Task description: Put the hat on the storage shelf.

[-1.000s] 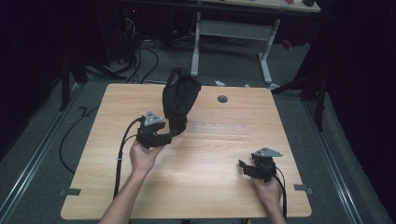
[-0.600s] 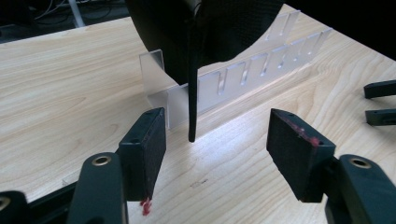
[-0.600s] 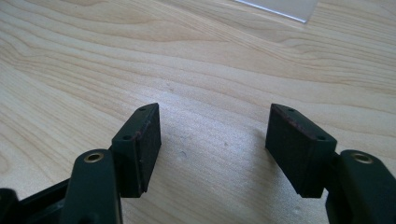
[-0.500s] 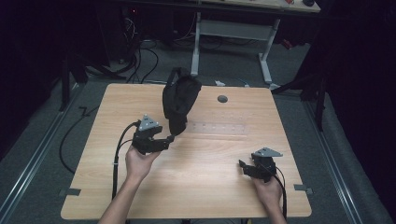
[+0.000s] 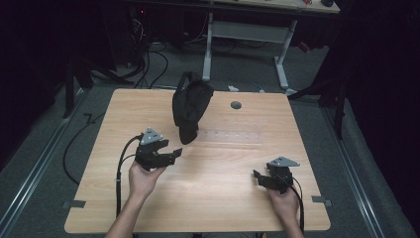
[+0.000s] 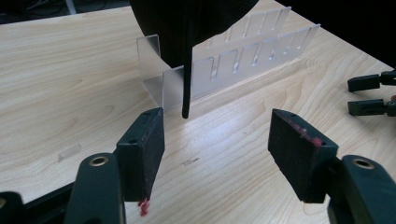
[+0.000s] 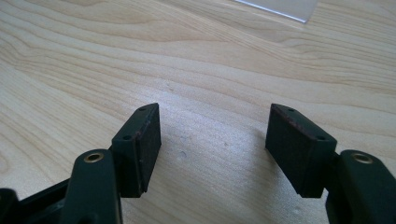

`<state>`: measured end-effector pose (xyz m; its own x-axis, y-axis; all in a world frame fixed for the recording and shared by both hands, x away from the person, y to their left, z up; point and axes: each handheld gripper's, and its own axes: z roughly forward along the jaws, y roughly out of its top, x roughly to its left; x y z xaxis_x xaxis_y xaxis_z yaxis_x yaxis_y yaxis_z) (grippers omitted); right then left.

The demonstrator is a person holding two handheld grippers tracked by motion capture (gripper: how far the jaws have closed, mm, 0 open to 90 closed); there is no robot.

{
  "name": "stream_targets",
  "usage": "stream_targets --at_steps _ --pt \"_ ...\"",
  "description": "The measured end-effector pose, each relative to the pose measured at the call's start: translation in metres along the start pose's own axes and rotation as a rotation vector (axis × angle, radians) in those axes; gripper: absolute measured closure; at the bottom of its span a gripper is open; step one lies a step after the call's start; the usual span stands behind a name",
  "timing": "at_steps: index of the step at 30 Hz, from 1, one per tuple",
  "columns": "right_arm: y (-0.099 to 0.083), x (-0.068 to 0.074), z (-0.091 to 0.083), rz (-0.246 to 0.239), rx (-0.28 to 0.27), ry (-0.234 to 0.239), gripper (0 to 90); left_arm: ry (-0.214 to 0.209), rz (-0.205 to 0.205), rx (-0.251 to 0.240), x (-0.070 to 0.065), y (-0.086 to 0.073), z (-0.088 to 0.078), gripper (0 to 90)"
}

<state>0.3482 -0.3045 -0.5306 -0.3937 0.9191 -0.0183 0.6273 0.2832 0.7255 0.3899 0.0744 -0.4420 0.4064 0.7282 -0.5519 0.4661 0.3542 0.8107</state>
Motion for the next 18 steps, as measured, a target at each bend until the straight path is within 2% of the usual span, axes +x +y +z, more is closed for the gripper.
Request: stream_targets --at_steps 10,18 --pt "0.000 0.000 0.000 0.004 0.001 0.001 35.9 0.000 -0.027 -0.006 0.002 -0.005 -0.009 36.5" --pt "0.000 0.001 0.000 0.005 0.001 0.001 35.9 0.014 -0.021 -0.001 0.007 -0.010 -0.014 36.3"
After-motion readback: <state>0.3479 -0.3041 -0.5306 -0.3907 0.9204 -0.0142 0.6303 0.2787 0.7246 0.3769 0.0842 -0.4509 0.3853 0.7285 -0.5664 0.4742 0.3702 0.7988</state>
